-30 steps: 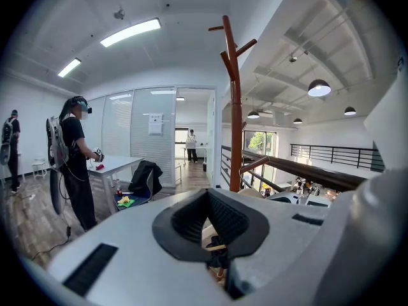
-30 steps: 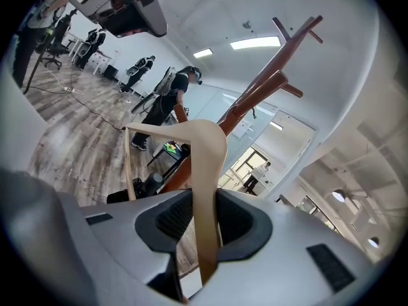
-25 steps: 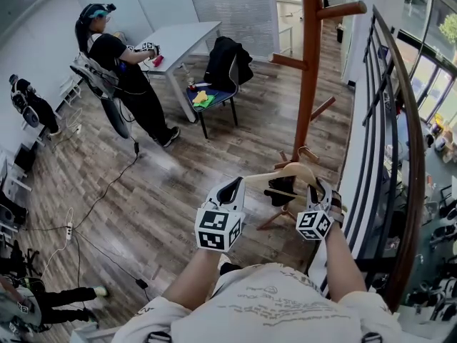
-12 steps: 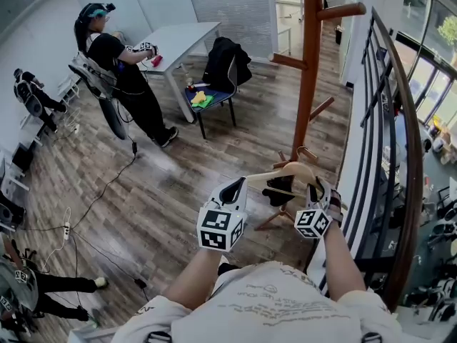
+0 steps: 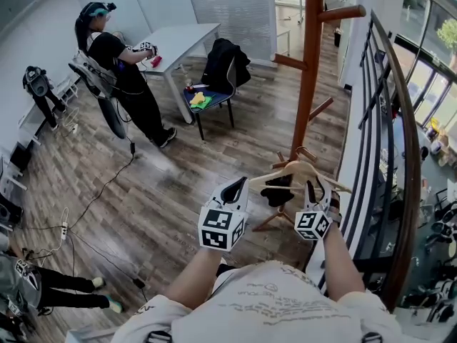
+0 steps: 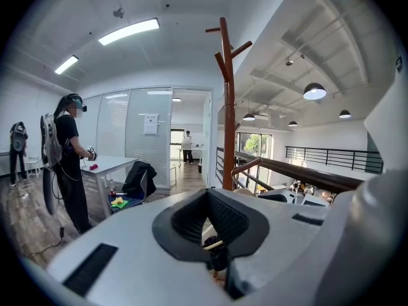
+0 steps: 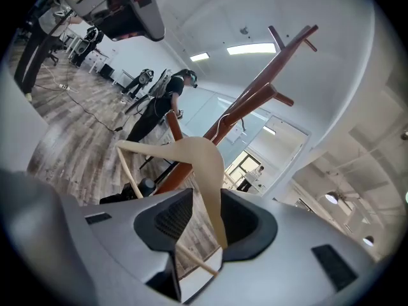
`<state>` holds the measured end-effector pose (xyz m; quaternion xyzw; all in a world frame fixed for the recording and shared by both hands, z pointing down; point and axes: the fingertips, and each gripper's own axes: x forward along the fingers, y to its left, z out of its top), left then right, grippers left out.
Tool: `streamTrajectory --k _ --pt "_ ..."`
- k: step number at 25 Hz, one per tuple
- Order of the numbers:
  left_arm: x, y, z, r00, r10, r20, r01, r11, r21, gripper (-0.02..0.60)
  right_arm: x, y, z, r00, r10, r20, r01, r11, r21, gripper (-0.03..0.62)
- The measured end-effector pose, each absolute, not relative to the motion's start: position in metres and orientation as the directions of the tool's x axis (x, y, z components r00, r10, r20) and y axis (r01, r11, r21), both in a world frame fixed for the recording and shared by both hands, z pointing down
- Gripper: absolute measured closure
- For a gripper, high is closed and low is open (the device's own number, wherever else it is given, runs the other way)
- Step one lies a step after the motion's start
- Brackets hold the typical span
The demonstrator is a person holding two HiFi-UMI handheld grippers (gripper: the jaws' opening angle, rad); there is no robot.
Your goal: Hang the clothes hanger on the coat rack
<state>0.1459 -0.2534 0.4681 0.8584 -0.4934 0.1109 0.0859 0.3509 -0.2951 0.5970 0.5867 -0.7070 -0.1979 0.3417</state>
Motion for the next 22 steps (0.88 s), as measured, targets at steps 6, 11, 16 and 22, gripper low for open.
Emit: streamTrajectory --k 6,11,16,22 --pt "0.150 -0.253 0.468 0.498 -0.824 0.271 -0.861 -0.506 0.044 0.578 0.350 -0.288 0.564 -0.082 -0.983 0.167 -0.751 0.171 0.638 0.477" --pt "0.153 -0.251 0.469 0.506 -0.820 0.267 -0.857 -0.513 0.050 0.578 0.352 -0.278 0.531 -0.072 -0.992 0.105 -0.848 0.116 0.518 0.573" --pt "0.161 -0.252 0.469 0.519 -0.813 0.264 -0.850 -0.525 0.056 0.578 0.355 -0.270 0.499 -0.085 -0.994 0.063 -0.926 0.102 0.362 0.589" --pt "0.170 -0.248 0.469 0.533 -0.809 0.248 -0.842 -0.534 0.069 0.578 0.360 -0.251 0.466 -0.121 -0.992 0.019 -0.987 0.122 0.104 0.591"
